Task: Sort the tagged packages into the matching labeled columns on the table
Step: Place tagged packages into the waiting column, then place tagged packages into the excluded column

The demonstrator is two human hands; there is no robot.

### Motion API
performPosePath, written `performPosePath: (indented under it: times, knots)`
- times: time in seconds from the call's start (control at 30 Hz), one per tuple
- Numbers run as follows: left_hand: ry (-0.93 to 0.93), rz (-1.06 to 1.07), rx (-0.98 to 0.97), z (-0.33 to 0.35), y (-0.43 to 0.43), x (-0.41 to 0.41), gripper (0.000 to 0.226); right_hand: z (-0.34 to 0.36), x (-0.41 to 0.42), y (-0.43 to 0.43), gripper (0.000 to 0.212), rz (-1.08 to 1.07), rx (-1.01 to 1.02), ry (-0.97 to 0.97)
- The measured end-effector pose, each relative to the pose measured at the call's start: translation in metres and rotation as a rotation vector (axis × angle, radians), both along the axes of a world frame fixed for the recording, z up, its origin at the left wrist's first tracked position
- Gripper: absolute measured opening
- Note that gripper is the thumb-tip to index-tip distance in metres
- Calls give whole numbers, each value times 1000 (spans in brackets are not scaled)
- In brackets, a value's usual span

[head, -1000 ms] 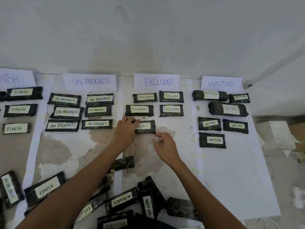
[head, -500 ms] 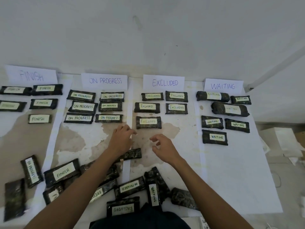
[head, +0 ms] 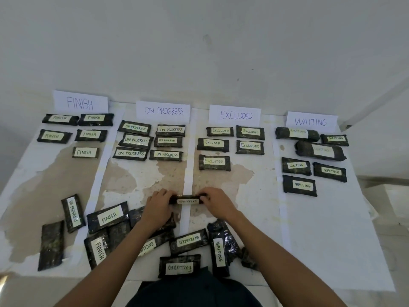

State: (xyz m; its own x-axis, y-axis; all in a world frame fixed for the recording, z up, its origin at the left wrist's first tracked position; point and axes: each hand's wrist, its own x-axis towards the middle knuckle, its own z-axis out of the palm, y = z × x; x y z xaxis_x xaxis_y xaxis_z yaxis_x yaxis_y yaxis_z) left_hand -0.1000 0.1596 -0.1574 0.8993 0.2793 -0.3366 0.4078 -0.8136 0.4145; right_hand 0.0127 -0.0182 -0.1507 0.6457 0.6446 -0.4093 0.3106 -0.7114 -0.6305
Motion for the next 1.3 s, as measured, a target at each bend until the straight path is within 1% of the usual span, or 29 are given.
performPosePath:
  times: [0.1, 0.17, 0.23, 0.3, 0.37, 0.43, 0.5, 0.6, 0.67, 0.8, 0.83, 0.9, 1.03, 1.1, 1.17, 1.23, 1.3]
  knots:
    - [-91, 159, -165, 9, 1, 4, 26, 8, 6, -10, 21, -204, 96, 182]
    - [-122, 225, -222, 16, -1, 5, 22, 12, 7, -16, 20, -268, 123, 230]
    - [-131, 231, -250, 21, -3, 4, 21, 16, 6, -20, 20, -310, 137, 265]
    - [-128, 248, -315, 24, -5, 4, 22, 19, 5, -22, 20, -325, 145, 276]
    - [-117, 307, -430, 27, -8, 3, 21, 22, 2, -24, 20, -338, 153, 282]
    - [-121, 409, -563, 31, -12, 4, 20, 25, -1, -25, 19, -331, 154, 300]
    - [-140, 524, -691, 33, -17, 5, 24, 28, -6, -27, 12, -289, 160, 351]
    - [-169, 632, -784, 39, -28, 8, 27, 35, -17, -24, 12, -238, 175, 410]
    - [-183, 604, -768, 42, -39, 10, 25, 34, -24, -20, 15, -285, 191, 410]
    - [-190, 414, -566, 47, -64, 16, 23, 32, -34, -16, 13, -369, 227, 342]
    - [-191, 377, -509, 47, -69, 19, 27, 32, -35, -16, 12, -391, 238, 321]
    - [-172, 336, -418, 46, -76, 26, 41, 34, -37, -17, 10, -432, 253, 286]
    - [-155, 257, -277, 47, -84, 41, 67, 33, -33, -25, 15, -437, 255, 252]
    - [-148, 201, -282, 43, -88, 49, 69, 32, -28, -31, 21, -424, 231, 214]
    - [-150, 139, -331, 39, -90, 59, 64, 33, -21, -40, 24, -445, 228, 185]
    - [-147, 100, -379, 36, -94, 70, 60, 34, -11, -50, 27, -518, 230, 160]
    - [-101, 114, -415, 39, -98, 83, 54, 33, 3, -62, 36, -615, 230, 121]
